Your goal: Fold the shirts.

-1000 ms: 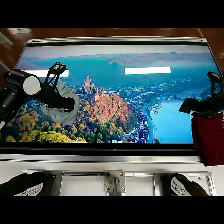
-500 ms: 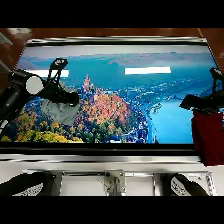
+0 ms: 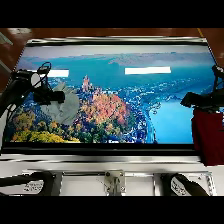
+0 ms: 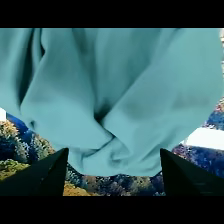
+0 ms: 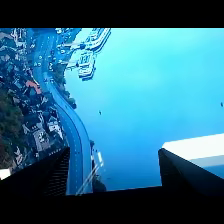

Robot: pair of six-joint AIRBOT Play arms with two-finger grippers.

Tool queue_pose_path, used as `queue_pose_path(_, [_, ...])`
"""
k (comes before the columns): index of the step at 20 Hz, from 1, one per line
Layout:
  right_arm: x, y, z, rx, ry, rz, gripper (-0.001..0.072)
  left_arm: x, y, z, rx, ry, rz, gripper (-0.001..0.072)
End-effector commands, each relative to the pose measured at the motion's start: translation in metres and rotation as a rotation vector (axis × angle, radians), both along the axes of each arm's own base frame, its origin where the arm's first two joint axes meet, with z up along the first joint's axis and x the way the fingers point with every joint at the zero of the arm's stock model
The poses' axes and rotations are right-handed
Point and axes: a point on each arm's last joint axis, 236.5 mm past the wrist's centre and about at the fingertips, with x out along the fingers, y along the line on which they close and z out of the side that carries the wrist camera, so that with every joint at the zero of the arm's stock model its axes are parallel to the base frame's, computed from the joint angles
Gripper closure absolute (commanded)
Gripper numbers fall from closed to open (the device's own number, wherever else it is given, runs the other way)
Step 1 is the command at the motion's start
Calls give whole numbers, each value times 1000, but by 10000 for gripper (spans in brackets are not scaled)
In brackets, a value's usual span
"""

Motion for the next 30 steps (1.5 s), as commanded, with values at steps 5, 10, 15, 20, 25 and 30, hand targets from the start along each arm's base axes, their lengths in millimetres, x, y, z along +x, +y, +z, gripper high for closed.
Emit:
queue_pose_path(5, [4, -2, 2, -6, -21, -6, 57, 3, 10, -90, -23, 158, 74, -8])
queue_pose_path(10, [5, -2, 2, -5, -22, -8, 57, 11, 12, -78, -19, 138, 35, 668])
queue_pose_path(15, [11, -4, 8, -33, -58, 24, 57, 49, -32, 81, -42, -244, -148, 668])
queue_pose_path(20, [-6, 2, 48, -62, -118, 59, 57, -14, -145, 218, -257, -521, -383, 668])
queue_pose_path(25, [-51, 16, 65, -54, -64, 92, 57, -69, -267, 179, -405, -400, -595, 668])
queue_pose_path(30, [-65, 18, 59, -43, -7, 102, 57, -104, -362, 56, -444, -169, -669, 668])
